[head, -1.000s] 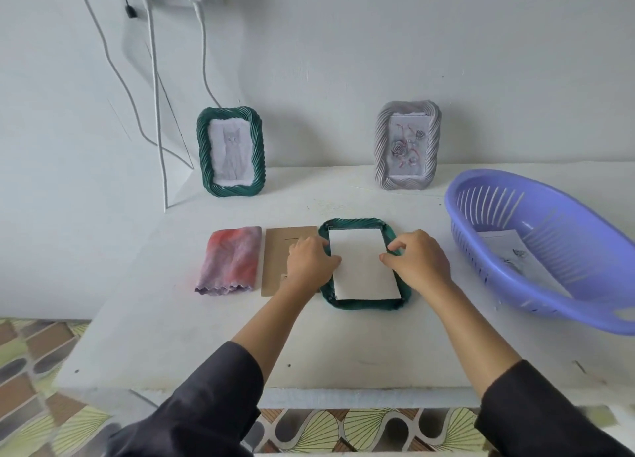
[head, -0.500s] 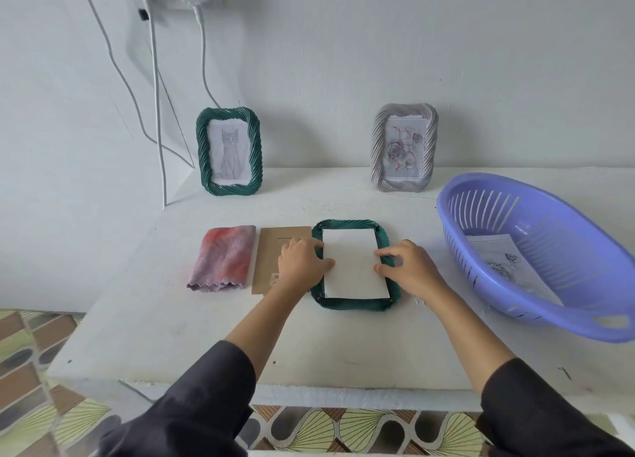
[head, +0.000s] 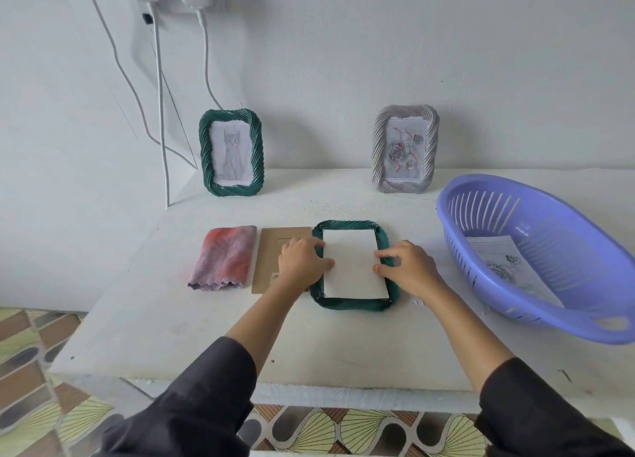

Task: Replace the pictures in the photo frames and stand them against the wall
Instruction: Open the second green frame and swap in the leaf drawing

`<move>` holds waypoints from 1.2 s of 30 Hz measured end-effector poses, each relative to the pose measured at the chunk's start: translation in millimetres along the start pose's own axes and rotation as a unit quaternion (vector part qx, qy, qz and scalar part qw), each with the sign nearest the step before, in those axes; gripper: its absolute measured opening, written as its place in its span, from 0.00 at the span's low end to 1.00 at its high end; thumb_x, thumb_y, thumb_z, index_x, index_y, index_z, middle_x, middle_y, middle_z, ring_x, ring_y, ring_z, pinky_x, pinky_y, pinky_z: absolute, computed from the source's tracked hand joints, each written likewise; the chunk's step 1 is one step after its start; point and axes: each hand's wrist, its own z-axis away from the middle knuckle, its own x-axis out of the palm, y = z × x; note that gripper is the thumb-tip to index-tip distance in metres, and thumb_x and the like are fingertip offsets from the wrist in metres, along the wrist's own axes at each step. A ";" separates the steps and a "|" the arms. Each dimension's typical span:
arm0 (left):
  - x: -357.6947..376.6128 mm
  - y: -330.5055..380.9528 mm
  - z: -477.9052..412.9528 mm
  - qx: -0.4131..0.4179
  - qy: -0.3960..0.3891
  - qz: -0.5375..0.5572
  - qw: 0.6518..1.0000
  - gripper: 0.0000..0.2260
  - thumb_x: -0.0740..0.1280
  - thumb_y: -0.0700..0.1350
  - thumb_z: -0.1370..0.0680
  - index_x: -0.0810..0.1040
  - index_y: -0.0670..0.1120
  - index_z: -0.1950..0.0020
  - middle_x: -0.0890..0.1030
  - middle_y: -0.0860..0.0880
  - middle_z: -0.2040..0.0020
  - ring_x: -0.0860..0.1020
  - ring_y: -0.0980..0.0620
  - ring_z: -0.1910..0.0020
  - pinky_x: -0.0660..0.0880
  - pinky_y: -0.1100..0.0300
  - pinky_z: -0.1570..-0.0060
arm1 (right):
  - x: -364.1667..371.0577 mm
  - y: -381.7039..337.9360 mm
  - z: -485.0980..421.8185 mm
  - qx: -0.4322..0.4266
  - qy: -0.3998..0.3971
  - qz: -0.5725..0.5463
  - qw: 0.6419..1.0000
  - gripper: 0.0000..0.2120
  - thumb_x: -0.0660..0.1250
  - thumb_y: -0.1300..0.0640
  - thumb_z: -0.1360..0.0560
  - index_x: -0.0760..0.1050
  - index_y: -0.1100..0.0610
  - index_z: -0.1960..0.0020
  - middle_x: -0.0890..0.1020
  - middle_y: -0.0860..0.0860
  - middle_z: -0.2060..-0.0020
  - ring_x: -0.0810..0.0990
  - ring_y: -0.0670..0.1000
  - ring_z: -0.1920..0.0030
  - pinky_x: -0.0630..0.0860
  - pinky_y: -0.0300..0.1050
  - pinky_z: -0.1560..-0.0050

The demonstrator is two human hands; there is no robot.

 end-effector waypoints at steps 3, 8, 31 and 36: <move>0.5 -1.0 -1.6 0.000 0.001 0.011 1.000 0.21 0.68 0.51 0.26 0.73 0.51 0.34 0.73 0.44 0.35 0.66 0.42 0.34 0.64 0.51 0.35 | 0.4 0.3 0.2 0.001 0.000 0.002 1.000 0.17 0.68 0.49 0.28 0.77 0.48 0.39 0.75 0.52 0.42 0.73 0.53 0.40 0.66 0.45 0.45; -10.7 -6.7 -2.7 -0.051 0.108 0.056 0.991 0.15 0.59 0.43 0.24 0.76 0.43 0.40 0.73 0.38 0.37 0.66 0.40 0.37 0.64 0.54 0.44 | 1.1 0.5 1.1 0.004 0.003 0.002 1.000 0.17 0.68 0.49 0.28 0.77 0.47 0.40 0.75 0.52 0.42 0.73 0.53 0.40 0.66 0.46 0.44; -23.0 -15.8 -0.8 -0.207 0.054 0.021 0.977 0.36 0.71 0.49 0.30 0.55 0.48 0.29 0.64 0.39 0.34 0.63 0.40 0.34 0.68 0.49 0.41 | 1.5 -2.1 4.6 0.012 0.010 -0.011 1.000 0.18 0.69 0.47 0.30 0.77 0.46 0.41 0.75 0.51 0.41 0.73 0.53 0.40 0.63 0.47 0.44; -35.8 -16.9 4.0 -0.215 0.092 0.044 0.971 0.36 0.73 0.49 0.34 0.60 0.45 0.31 0.64 0.38 0.35 0.63 0.39 0.35 0.68 0.49 0.43 | 0.5 -1.4 5.5 0.013 0.009 -0.027 1.000 0.17 0.68 0.46 0.29 0.77 0.45 0.41 0.75 0.51 0.40 0.72 0.52 0.40 0.61 0.46 0.46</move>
